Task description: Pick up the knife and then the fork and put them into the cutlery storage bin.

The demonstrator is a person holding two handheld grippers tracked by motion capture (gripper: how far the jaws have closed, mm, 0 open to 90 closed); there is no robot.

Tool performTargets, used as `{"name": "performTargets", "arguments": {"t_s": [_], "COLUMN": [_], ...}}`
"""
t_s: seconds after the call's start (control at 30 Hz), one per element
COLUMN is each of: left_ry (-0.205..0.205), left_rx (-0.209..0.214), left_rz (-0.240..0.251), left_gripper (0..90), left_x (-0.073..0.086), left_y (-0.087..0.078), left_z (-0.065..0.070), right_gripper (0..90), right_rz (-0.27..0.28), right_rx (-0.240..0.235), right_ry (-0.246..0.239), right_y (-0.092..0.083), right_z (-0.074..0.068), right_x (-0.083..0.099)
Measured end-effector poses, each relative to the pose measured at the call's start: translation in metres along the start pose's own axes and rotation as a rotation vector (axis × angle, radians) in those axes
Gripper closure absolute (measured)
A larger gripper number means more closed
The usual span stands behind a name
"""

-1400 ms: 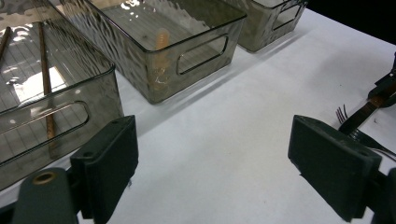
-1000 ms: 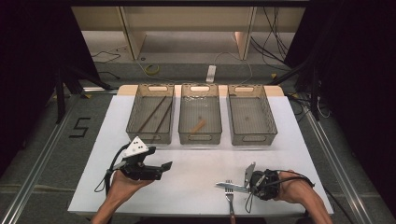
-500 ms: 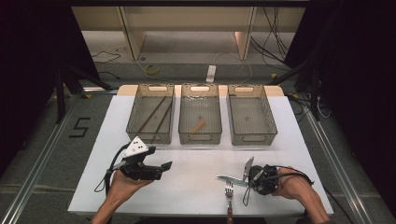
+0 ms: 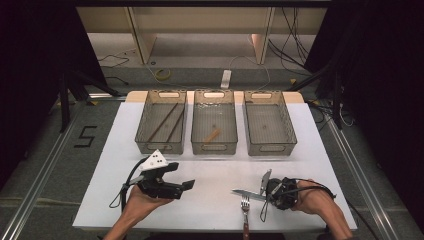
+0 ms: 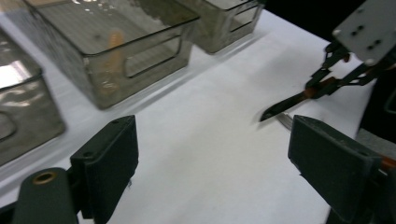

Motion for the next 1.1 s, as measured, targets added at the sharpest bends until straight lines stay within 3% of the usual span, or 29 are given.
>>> {"name": "performTargets", "arguments": {"t_s": [0.23, 0.47, 0.57, 0.87, 1.0, 1.1], "left_ry": [0.03, 0.048, 0.056, 0.188, 0.208, 0.251], "left_rx": [0.096, 0.206, 0.252, 0.341, 0.401, 0.44], "left_rz": [-0.03, -0.085, -0.117, -0.21, -0.254, -0.318], "left_gripper": [16.6, 25.3, 38.0, 80.0, 87.2, 88.4], "left_x": [-0.003, -0.007, -0.004, 0.003, 0.006, 0.013], "left_y": [0.014, 0.043, 0.055, 0.089, 0.102, 0.112], "left_z": [0.032, 0.073, 0.087, 0.128, 0.143, 0.157], "right_gripper": [77.2, 77.2, 77.2, 77.2, 77.2, 77.2], "right_rz": [0.004, 0.004, 0.005, 0.007, 0.004, 0.005], "right_rx": [0.002, -0.001, -0.003, -0.003, -0.003, -0.002], "right_ry": [0.0, 0.006, 0.008, 0.011, 0.011, 0.013], "right_y": [0.0, 0.0, 0.0, 0.0, 0.0, 0.0], "right_z": [0.0, 0.0, 0.0, 0.0, 0.0, 0.0], "right_x": [0.0, 0.0, 0.0, 0.0, 0.0, 0.0]}}
Point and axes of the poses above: each handheld gripper's, and its own axes: y roughly forward along the jaws, x roughly out of its underside, z roughly to its right, the point moved 4 cm from there along y, roughly forward along the jaws, and after that the axes turned 2 degrees about -x, right-handed, at the moved point
